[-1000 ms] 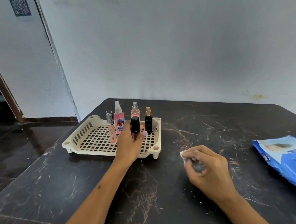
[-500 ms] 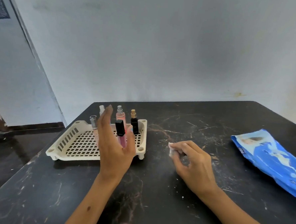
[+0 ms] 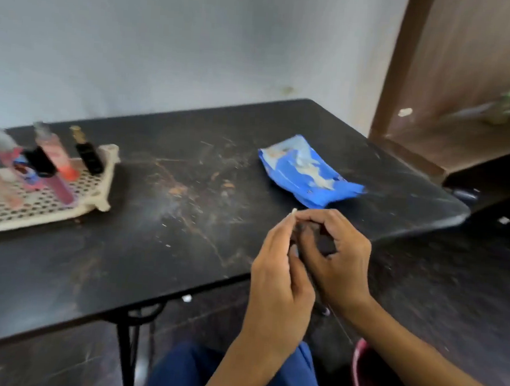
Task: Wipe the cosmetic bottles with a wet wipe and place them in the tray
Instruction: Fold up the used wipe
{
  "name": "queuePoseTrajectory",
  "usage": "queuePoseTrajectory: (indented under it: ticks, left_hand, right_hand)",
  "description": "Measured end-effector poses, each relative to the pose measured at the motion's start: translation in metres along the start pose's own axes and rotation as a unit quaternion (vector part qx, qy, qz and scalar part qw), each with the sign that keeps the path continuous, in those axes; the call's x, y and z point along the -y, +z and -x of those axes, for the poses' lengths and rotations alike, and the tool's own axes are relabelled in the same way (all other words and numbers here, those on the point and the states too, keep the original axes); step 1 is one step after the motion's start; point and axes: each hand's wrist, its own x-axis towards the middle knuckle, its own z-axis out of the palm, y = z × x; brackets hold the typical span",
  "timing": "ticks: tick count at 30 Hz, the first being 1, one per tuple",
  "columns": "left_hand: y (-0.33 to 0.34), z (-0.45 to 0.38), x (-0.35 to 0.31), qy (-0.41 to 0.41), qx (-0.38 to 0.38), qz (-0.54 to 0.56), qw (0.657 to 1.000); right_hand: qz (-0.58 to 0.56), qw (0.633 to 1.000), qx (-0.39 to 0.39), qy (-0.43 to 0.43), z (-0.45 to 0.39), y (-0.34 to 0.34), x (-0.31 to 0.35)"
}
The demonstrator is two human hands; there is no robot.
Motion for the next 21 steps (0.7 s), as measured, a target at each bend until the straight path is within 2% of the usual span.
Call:
queuePoseTrajectory:
  ticks: [5,10,15,18,21]
  left_hand:
    - [0.087,0.038,-0.013,-0.080,0.122,0.051,0.988]
    - [0.165,0.060,0.004,-0.200,0.248,0.044,0.947]
    - [0.235,0.082,0.055,-0.391,0.335,-0.002,0.857]
    - [0.259,0.099,0.076,-0.447,0.361,-0.045,0.817]
    - [0.276,0.112,0.087,-0.496,0.374,-0.054,0.782]
  right_hand:
    - [0.066,0.992,-0.060,0.087,0.052,-0.069,-0.053]
    - [0.116,0.956,-0.087,0.255,0.107,-0.109,-0.107]
    - [0.189,0.857,-0.035,0.479,0.162,-0.133,-0.159]
    - [0.196,0.799,-0.045,0.566,0.187,-0.140,-0.176]
    - [0.181,0.761,-0.067,0.619,0.200,-0.143,-0.186]
